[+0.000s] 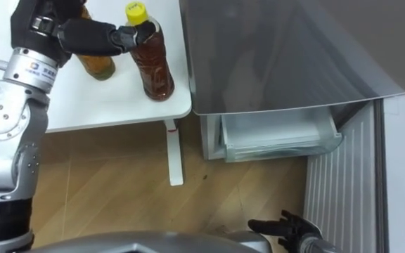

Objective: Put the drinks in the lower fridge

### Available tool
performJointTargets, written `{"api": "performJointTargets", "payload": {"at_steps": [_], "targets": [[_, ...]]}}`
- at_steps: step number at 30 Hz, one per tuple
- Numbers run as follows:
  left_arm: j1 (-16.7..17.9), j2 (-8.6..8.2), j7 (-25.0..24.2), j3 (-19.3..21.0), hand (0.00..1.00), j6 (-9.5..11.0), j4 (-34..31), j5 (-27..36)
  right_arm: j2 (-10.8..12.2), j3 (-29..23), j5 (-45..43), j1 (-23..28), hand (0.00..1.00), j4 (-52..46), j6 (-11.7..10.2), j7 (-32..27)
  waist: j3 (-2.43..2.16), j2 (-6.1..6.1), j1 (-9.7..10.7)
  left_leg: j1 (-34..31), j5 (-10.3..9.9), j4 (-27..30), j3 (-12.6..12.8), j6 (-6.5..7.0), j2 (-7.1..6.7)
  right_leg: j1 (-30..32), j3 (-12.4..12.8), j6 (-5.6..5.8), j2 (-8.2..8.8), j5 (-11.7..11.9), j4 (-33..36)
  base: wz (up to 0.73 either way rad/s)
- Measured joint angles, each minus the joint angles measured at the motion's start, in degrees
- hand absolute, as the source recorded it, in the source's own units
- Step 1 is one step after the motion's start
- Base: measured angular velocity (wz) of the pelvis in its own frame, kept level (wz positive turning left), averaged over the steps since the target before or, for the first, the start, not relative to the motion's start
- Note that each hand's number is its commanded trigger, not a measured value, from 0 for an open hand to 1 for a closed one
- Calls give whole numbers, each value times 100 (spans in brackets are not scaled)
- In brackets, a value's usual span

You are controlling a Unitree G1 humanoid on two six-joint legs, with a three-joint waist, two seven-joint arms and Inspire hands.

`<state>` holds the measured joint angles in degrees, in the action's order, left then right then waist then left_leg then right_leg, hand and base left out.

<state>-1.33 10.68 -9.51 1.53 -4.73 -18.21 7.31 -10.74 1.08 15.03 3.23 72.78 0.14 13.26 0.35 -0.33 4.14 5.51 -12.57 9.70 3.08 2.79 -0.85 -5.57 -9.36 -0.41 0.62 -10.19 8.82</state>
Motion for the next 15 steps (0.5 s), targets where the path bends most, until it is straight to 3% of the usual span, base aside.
{"api": "performJointTargets", "payload": {"at_steps": [6, 15], "targets": [[3, 0, -3, -163, 0, -73, 378, -5, 15, 93, -151, 17, 0, -192, 59, -3, -24, -82, -21, 8, 0, 4, 2, 0, -2, -1, 6, 0, 4, 0, 5, -1], [1, -27, -16, -296, 0, -72, 566, -2, -2, 150, -213, -1, 0, -190, 63, -19, -37, -47, -15, 5, 0, 1, 1, 0, 3, 3, -2, -5, 4, 3, 12, 0]]}}
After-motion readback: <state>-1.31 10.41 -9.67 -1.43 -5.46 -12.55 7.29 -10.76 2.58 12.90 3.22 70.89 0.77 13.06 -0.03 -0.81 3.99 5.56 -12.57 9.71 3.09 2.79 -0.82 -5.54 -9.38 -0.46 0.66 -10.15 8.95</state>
